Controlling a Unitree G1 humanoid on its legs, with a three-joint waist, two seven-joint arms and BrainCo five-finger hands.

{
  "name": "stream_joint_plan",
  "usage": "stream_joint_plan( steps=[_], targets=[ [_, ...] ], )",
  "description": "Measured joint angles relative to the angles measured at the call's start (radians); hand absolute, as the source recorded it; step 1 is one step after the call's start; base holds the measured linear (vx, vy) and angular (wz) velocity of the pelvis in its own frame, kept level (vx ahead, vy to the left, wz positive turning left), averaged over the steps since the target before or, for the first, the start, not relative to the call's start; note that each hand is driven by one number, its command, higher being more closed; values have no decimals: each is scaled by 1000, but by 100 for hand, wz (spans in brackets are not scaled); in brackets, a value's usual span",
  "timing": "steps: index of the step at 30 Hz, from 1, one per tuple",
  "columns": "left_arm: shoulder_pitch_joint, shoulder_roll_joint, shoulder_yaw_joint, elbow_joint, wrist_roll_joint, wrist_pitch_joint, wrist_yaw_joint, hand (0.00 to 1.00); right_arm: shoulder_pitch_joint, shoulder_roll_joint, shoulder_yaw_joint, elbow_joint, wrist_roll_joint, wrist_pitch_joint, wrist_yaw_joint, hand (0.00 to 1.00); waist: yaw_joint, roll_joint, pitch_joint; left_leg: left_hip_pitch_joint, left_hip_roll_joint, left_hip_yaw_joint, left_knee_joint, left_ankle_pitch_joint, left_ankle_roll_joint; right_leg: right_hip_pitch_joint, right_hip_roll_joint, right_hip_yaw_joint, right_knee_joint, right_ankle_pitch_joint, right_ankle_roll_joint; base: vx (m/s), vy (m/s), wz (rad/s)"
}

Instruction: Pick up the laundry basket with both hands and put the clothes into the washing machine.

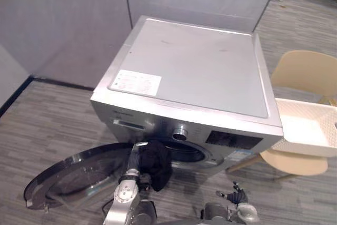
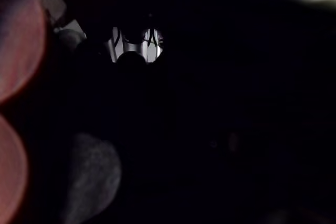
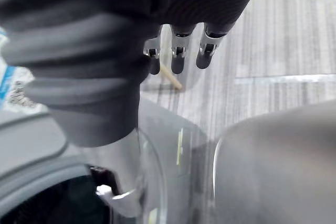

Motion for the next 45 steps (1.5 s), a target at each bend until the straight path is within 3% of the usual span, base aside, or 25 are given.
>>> stream_joint_plan(
  steps=[2, 4, 7, 9, 14, 22, 27, 36, 38, 40, 43, 44, 45],
  targets=[
    [-49, -2, 6, -11, -16, 0, 23, 100, -14, -3, 1, -36, 4, 1, -2, 0, -4, 0, 35, -72, 14, -3, 99, -32, 9, -81, -7, -1, 106, -37, 5, -81, -9, -9],
    [-135, -7, 9, -30, -23, -2, 65, 100, -28, -2, 4, -89, 22, 4, -17, 0, -3, -14, 89, -194, 26, -5, 236, -84, 30, -214, -31, -4, 256, -111, 12, -202, -76, -6],
    [-221, -21, 24, -48, -41, -5, 124, 100, -62, -1, 9, -177, 53, 5, -45, 0, -4, -17, 130, -375, 57, -12, 407, -139, 37, -391, -41, -3, 396, -205, 23, -193, -71, -21],
    [-282, -42, 30, -60, -42, -5, 153, 100, -75, 3, 13, -230, 74, 5, -60, 0, -7, -15, 151, -493, 73, -33, 500, -165, 33, -510, -40, -1, 489, -234, 28, -171, -49, -15],
    [-415, -68, 28, -61, -79, -10, 213, 100, -105, 14, -11, -330, 123, -1, -95, 0, -19, -20, 156, -756, 100, -77, 656, -174, 44, -772, -33, 4, 662, -265, 18, -114, -78, 0],
    [-609, -53, 28, -61, -107, -22, 265, 100, -145, 35, -25, -511, 188, -28, -129, 0, -40, -21, 156, -1053, 134, -121, 821, -180, 42, -1077, 4, 28, 835, -271, 8, -77, -70, -12],
    [-796, 70, 39, -63, -96, -19, 331, 100, -42, 73, 37, -750, 190, -49, -121, 0, -69, -26, 153, -1233, 160, -194, 964, -196, 32, -1234, 32, 19, 976, -296, -3, -92, -114, -10],
    [-1173, 263, -3, 31, 63, 7, 393, 100, 6, 78, 65, -848, 192, -85, -51, 0, -102, -71, 153, -1340, 166, -272, 1058, -201, 19, -1303, 36, -11, 1069, -313, -30, -33, -66, 2],
    [-1280, 336, -60, 61, 123, 7, 395, 100, 15, 77, 65, -886, 197, -98, -34, 0, -119, -90, 141, -1369, 166, -274, 1061, -191, 22, -1331, 37, -13, 1068, -304, -24, 10, -32, -7],
    [-1370, 375, -109, 92, 183, 9, 410, 100, 33, 74, 66, -934, 198, -112, -20, 0, -122, -94, 140, -1390, 167, -278, 1064, -189, 23, -1347, 39, -17, 1066, -302, -23, 52, -18, -8],
    [-1509, 443, -185, 164, 387, 64, 439, 100, 37, 71, 75, -991, 206, -141, 7, 0, -130, -94, 139, -1415, 167, -281, 1068, -188, 25, -1367, 40, -21, 1065, -302, -23, 85, -17, -6],
    [-1541, 465, -204, 184, 473, 98, 456, 0, 37, 71, 83, -1008, 208, -151, 14, 0, -135, -97, 140, -1417, 167, -281, 1068, -189, 25, -1369, 39, -21, 1065, -302, -23, 63, -9, -3],
    [-1550, 473, -206, 190, 518, 119, 464, 0, 37, 70, 87, -1016, 209, -154, 21, 0, -138, -98, 141, -1417, 167, -282, 1068, -189, 25, -1369, 39, -22, 1065, -302, -23, 75, -12, -3]
  ],
)
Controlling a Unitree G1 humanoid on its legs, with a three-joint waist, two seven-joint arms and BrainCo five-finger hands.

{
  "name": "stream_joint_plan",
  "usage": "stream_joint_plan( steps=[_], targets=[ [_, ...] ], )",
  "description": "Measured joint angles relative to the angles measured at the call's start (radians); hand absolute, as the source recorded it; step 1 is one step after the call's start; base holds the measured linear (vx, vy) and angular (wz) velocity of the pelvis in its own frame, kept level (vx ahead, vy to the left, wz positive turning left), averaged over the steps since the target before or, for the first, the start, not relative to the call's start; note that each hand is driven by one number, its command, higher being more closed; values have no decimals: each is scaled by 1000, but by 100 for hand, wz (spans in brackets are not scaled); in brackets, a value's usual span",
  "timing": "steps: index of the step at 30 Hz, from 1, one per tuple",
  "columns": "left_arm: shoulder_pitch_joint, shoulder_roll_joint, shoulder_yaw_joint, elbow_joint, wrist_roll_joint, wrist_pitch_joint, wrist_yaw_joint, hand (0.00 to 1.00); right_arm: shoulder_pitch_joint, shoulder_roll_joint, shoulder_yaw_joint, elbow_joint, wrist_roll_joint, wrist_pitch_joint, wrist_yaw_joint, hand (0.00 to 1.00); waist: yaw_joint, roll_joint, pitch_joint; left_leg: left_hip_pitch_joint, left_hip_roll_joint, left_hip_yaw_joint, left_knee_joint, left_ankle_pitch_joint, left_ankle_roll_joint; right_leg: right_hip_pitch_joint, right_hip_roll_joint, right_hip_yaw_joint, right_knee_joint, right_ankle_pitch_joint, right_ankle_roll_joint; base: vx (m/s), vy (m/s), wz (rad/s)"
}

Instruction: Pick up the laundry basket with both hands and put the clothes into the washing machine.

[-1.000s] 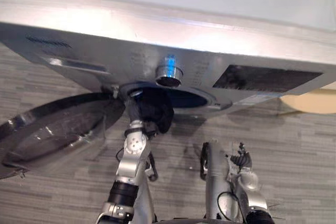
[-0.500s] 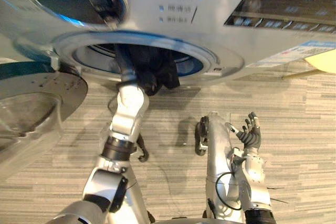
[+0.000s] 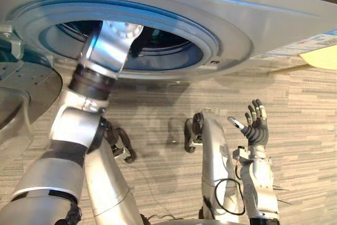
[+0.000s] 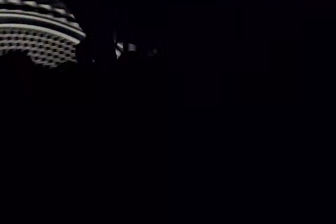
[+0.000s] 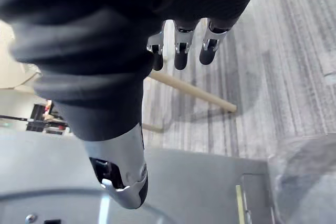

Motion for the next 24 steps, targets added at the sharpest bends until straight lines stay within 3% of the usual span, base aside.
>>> stream_joint_plan(
  steps=[4, 7, 9, 12, 17, 24],
  targets=[
    [-42, 13, -5, 87, 155, 93, 45, 0, 24, -45, 31, -47, 31, -33, 9, 0, -5, -11, 2, -5, 1, -1, -2, 0, 0, -7, -3, -2, 0, 0, 0, 55, -12, -1],
    [-72, 11, -25, 199, 223, 132, -34, 0, 25, -83, 31, -79, 83, -31, 28, 0, -3, -16, 4, -9, 0, 0, -4, 0, 0, -9, -5, -2, 1, 0, 0, 12, -7, 2],
    [-75, 0, -25, 239, 241, 129, -130, 0, 25, -108, 30, -109, 114, -19, 51, 0, -2, -26, 6, -9, -1, -1, -4, 0, 0, -9, -7, -1, 2, 0, 0, 11, -7, 2],
    [-75, -30, -19, 285, 227, 110, -216, 0, 25, -155, 27, -152, 152, 7, 94, 0, -1, -47, 14, -9, -4, -2, -1, 0, 0, -9, -14, -3, 9, 0, 0, 41, -11, 4],
    [-25, -74, 21, 301, 187, 94, -255, 0, 25, -223, 28, -165, 216, 25, 144, 0, 0, -53, 17, 1, -18, -21, 3, 0, 0, 22, -27, -21, 13, -4, -2, 56, -6, 9],
    [92, -55, 26, 207, 103, 53, -279, 0, -4, -434, 27, -202, 291, 48, 196, 0, 29, -54, 17, 29, -36, -17, -19, 6, 1, 60, -58, -32, 5, -20, -8, 26, -16, 14]
  ],
)
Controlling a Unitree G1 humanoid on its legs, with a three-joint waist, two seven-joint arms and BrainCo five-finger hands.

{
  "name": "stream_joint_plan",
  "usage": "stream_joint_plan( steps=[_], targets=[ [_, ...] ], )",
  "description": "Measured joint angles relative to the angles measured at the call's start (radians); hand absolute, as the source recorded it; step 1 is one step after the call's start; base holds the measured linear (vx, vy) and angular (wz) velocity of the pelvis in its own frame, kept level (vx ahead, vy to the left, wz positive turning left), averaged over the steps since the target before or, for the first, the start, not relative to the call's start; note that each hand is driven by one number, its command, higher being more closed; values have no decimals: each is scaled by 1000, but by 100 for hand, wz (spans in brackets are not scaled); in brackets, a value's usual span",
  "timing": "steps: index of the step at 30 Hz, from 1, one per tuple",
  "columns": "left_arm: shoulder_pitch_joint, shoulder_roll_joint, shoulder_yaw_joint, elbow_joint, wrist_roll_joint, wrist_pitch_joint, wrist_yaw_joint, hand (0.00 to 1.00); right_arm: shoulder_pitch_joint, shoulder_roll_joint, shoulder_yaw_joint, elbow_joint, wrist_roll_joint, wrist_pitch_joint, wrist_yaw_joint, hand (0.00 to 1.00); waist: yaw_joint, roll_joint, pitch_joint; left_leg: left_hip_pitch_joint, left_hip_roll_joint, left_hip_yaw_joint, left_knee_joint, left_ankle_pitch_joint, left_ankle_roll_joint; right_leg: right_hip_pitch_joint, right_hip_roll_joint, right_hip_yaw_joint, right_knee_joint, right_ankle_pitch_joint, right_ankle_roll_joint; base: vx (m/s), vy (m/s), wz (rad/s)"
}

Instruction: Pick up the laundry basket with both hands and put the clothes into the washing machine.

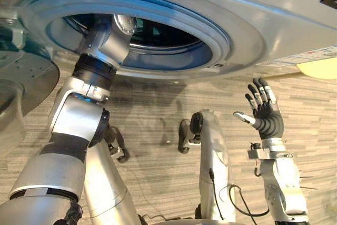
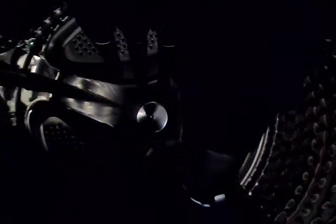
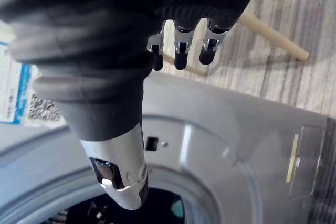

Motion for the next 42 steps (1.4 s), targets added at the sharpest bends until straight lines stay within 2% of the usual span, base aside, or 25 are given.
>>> stream_joint_plan(
  steps=[2, 4, 5, 6, 7, 9, 11, 16, 19, 20, 25, 28, 31, 34, 35, 39, 40, 42],
  targets=[
    [29, 3, 3, -56, -34, -15, 2, 0, -10, -7, 1, 8, 23, -2, 14, 0, 3, 0, 0, 1, 0, -2, -14, 4, -4, 5, 0, -6, -16, 0, 0, 38, -17, 0],
    [85, -3, 4, -129, -57, -21, 5, 0, -37, 84, 19, 92, 27, -4, 16, 0, 9, 1, 0, 13, 1, -22, -30, 9, -10, 38, 1, -29, -43, 0, -1, 81, -1, -3],
    [132, -19, 12, -181, -67, -21, 6, 0, -73, 164, 42, 187, -25, -1, -14, 0, 10, 1, -1, 30, -3, -32, -39, 14, -10, 67, -1, -45, -55, 0, -2, 132, 5, 15],
    [181, -66, 40, -213, -85, -23, 13, 0, -116, 228, 44, 285, -101, 4, -50, 0, 13, 1, -1, 61, -13, -23, -49, 15, -10, 94, -16, -52, -57, 0, -2, 121, -1, 26],
    [207, -89, 54, -228, -95, -23, 14, 0, -138, 248, 44, 327, -121, 6, -64, 0, 16, 1, -1, 80, -18, -17, -55, 15, -10, 109, -19, -51, -56, -1, -3, 122, -14, 29],
    [336, -148, 120, -313, -160, -52, 55, 0, -208, 293, 39, 449, -205, 34, -130, 0, 35, 2, -1, 166, -19, 12, -96, 15, -10, 175, -33, -49, -86, -4, -8, 97, -22, 16],
    [412, -172, 149, -361, -200, -66, 62, 0, -220, 308, 24, 485, -244, 47, -157, 0, 56, 5, -2, 219, -19, 22, -149, 18, -17, 227, -35, -59, -135, -4, -9, 70, -42, 11],
    [558, -222, 149, -341, -290, -58, 5, 0, -231, 315, -6, 543, -277, 86, -173, 0, 56, 30, -31, 320, -51, 22, -268, 64, -30, 349, -51, -103, -240, -4, -17, 61, -71, 24],
    [560, -215, 146, -319, -298, -57, -24, 0, -245, 312, -15, 583, -277, 104, -178, 0, 68, 37, -36, 349, -54, 20, -308, 81, -42, 383, -50, -122, -272, 1, -26, 49, -62, 13],
    [560, -216, 145, -298, -297, -57, -38, 0, -254, 307, -18, 600, -277, 106, -178, 0, 73, 49, -45, 352, -55, 19, -319, 85, -45, 390, -50, -132, -282, 2, -29, 65, -72, 7],
    [568, -219, 144, -252, -287, -57, -38, 0, -283, 307, -18, 667, -278, 111, -195, 0, 88, 74, -65, 368, -51, 12, -348, 94, -55, 409, -41, -147, -303, 3, -32, 46, -63, 1],
    [593, -236, 144, -249, -287, -55, -36, 0, -275, 323, -13, 689, -282, 112, -198, 0, 106, 83, -70, 389, -36, -3, -374, 102, -69, 441, -21, -169, -342, 12, -48, 27, -62, -8],
    [691, -277, 145, -232, -296, -49, -38, 0, -235, 366, 2, 720, -322, 112, -193, 0, 105, 83, -70, 492, -35, -5, -441, 109, -82, 551, -15, -193, -406, 13, -51, 97, -75, 14],
    [898, -349, 150, -237, -340, -70, -39, 0, -156, 393, 7, 743, -357, 112, -190, 0, 111, 98, -84, 678, -37, 28, -579, 128, -96, 729, -15, -205, -543, 26, -56, 169, -36, 19],
    [989, -374, 148, -237, -361, -86, -42, 0, -129, 393, 7, 769, -372, 112, -189, 0, 113, 103, -99, 762, -42, 47, -654, 148, -98, 811, -16, -219, -613, 45, -52, 163, -24, 23],
    [1196, -411, 167, -228, -393, -115, -74, 0, -63, 395, 14, 831, -404, 113, -178, 0, 134, 108, -157, 963, -54, 95, -876, 215, -110, 993, -12, -250, -812, 115, -49, 206, -31, 15],
    [1248, -424, 204, -183, -396, -130, -87, 0, -61, 398, 17, 865, -420, 114, -170, 0, 135, 108, -164, 1049, -63, 123, -965, 245, -110, 1064, -11, -253, -888, 146, -45, 112, -12, 2],
    [1290, -436, 251, -91, -396, -134, -88, 0, -56, 398, 28, 914, -427, 114, -170, 0, 134, 113, -188, 1126, -73, 144, -1058, 278, -107, 1125, -8, -254, -972, 185, -41, 101, -1, -6]
  ],
)
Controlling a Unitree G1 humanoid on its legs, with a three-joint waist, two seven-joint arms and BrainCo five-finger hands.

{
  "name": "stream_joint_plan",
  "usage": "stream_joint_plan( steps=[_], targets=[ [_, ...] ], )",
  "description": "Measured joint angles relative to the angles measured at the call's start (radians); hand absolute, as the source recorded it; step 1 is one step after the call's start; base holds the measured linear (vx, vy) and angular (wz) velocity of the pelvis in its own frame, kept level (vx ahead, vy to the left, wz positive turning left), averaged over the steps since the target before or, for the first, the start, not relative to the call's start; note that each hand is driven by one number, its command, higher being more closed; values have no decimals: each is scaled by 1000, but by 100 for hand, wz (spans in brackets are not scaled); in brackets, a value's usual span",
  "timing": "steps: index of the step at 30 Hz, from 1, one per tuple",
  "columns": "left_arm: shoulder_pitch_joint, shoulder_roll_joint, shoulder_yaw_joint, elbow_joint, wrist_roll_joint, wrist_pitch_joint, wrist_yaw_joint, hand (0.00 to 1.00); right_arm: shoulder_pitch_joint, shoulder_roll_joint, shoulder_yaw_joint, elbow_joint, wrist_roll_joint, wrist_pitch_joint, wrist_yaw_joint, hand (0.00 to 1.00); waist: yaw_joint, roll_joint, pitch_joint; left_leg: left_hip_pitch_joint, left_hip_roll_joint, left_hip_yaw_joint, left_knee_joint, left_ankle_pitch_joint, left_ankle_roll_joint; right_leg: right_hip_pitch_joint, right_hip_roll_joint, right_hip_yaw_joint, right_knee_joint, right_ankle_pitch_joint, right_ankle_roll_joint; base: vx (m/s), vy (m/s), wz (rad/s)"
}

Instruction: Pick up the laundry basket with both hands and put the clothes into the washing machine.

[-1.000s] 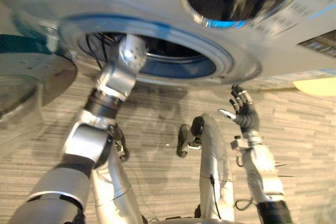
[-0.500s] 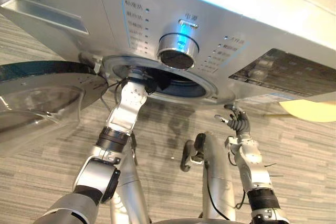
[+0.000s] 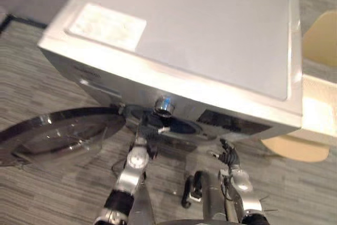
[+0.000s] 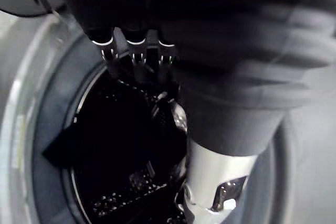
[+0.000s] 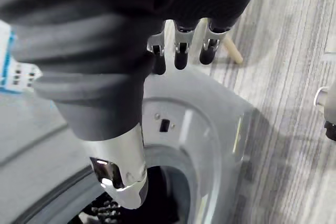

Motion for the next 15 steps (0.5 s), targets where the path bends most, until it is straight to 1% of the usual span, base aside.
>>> stream_joint_plan(
  steps=[2, 4, 5, 6, 9, 11, 13, 15],
  targets=[
    [25, -2, 59, 179, 4, -1, 1, 0, -17, -1, 6, 101, -4, -5, 1, 0, -2, 13, -43, 96, -12, 37, -136, 53, 0, 81, 21, 7, -151, 67, 6, 88, 30, -22],
    [30, 3, 103, 309, 14, 7, 3, 0, -36, -6, 7, 188, -5, -11, 1, 0, -4, 23, -64, 165, -28, 66, -255, 107, 6, 147, 34, 11, -294, 131, 14, 92, 70, -16],
    [33, 7, 130, 357, 22, 8, 4, 0, -53, -13, 7, 246, -5, -12, 1, 0, -4, 24, -64, 210, -43, 84, -332, 146, 10, 188, 37, 14, -374, 173, 18, 77, 81, -13],
    [39, 17, 137, 385, 28, 10, 5, 0, -66, -20, 6, 290, -5, -11, 1, 0, -5, 27, -65, 240, -53, 98, -386, 172, 14, 218, 42, 18, -439, 210, 22, 50, 63, -14],
    [49, 43, 166, 426, 29, 17, 5, 0, -73, -35, 2, 348, -3, -12, 0, 0, -7, 28, -67, 302, -74, 118, -468, 210, 21, 282, 46, 31, -554, 278, 31, 7, 68, -13],
    [54, 53, 170, 432, 29, 18, 4, 0, -78, -42, 1, 369, -2, -12, 0, 0, -7, 28, -69, 335, -88, 135, -511, 231, 27, 305, 46, 41, -598, 313, 31, -39, 69, -22],
    [53, 57, 172, 438, 29, 17, 5, 0, -89, -47, 1, 386, -1, -13, -1, 0, -8, 27, -74, 351, -103, 156, -552, 258, 34, 301, 47, 65, -623, 342, 33, -96, 57, -26],
    [45, 58, 173, 451, 29, 17, 5, 0, -109, -51, 4, 396, 4, -14, -2, 0, -15, 27, -74, 351, -110, 171, -579, 278, 42, 283, 48, 80, -642, 378, 31, -140, 40, -26]
  ],
)
